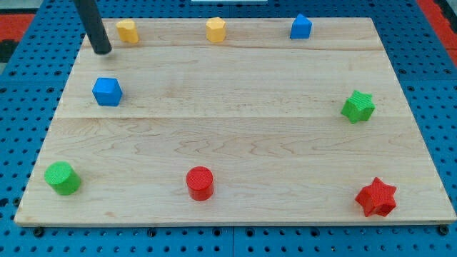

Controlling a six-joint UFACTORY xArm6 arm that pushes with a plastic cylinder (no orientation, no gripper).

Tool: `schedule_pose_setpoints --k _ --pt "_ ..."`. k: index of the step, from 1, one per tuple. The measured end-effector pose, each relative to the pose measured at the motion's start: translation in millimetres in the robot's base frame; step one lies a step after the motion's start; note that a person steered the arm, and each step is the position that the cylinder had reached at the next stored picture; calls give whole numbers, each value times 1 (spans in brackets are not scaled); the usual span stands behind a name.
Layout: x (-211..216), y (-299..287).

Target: Place the yellow heart diagonally to blue cube

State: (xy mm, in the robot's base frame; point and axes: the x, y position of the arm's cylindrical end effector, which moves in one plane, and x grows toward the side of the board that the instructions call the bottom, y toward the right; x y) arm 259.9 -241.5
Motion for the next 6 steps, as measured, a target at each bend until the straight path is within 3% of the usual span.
schedule_pose_setpoints --k 1,2,3,4,5,6 --pt "-25 12" --pt "-25 67" --pt "-47 50" --pt "-60 83" --pt "-30 187" --pt "15 231"
